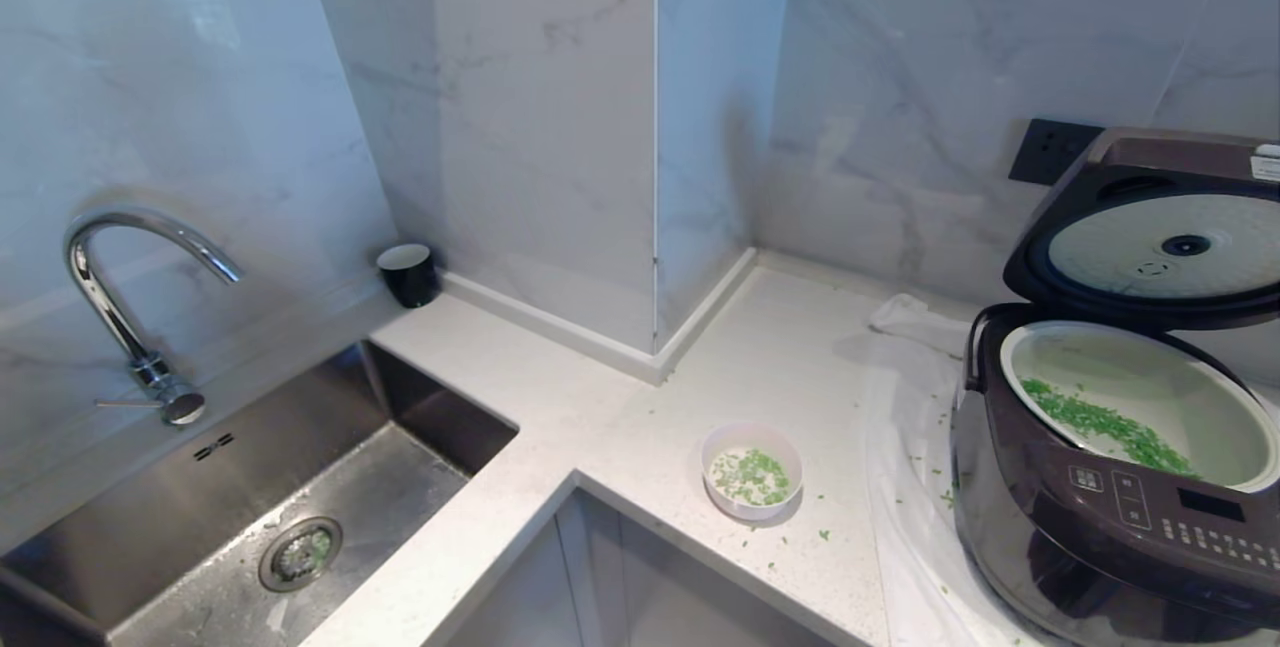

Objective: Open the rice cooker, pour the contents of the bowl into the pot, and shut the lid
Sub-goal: Pick up the bowl on the table

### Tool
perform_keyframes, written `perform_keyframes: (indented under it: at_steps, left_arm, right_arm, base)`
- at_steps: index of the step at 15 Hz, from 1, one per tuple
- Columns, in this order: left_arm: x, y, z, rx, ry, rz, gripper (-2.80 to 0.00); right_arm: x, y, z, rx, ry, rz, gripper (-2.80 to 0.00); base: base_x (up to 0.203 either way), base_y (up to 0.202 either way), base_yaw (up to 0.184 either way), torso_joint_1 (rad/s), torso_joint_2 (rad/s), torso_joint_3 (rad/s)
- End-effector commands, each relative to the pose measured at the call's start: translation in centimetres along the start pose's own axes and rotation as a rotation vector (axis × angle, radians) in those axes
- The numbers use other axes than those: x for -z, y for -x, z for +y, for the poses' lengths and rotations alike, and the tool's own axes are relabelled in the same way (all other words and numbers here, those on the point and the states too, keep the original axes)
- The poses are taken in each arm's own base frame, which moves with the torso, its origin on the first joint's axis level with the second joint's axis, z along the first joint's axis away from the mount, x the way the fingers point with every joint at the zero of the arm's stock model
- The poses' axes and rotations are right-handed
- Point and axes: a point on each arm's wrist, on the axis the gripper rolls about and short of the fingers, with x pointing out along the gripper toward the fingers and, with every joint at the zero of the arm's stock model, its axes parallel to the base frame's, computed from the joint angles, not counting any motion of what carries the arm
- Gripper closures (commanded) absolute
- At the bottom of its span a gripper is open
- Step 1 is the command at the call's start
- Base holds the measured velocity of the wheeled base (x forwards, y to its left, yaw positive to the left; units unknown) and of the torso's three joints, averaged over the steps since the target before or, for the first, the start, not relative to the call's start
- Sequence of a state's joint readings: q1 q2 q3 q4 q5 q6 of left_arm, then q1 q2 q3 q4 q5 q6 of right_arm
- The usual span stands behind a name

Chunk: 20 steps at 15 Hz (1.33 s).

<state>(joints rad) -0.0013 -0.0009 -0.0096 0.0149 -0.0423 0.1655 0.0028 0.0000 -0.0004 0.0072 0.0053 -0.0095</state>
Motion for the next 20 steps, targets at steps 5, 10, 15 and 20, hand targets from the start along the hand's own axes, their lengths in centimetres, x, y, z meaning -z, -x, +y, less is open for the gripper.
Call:
perform_keyframes:
  at_steps: [5, 10, 15, 20]
  left_arm:
    - [0.08, -0.02, -0.02, 0.007, -0.003, 0.010, 0.00]
    - [0.07, -0.02, -0.02, 0.007, 0.000, 0.008, 0.00]
    - [0.07, -0.02, -0.02, 0.007, 0.000, 0.008, 0.00]
    - [0.05, -0.02, -0.02, 0.005, 0.000, 0.007, 0.00]
  right_arm:
    - [0.02, 0.00, 0.00, 0.000, 0.000, 0.001, 0.00]
    - [0.02, 0.00, 0.00, -0.001, 0.000, 0.001, 0.00]
    - [0.02, 0.00, 0.00, 0.000, 0.001, 0.001, 0.00]
    - [-0.03, 0.01, 0.00, -0.001, 0.000, -0.001, 0.00]
  base:
    - [0.000, 0.000, 0.000, 0.000, 0.00, 0.000]
    - [0.000, 0.000, 0.000, 0.000, 0.00, 0.000]
    - [0.002, 0.003, -0.042, 0.001, 0.00, 0.001]
    - [0.004, 0.008, -0.178, 0.004, 0.00, 0.003]
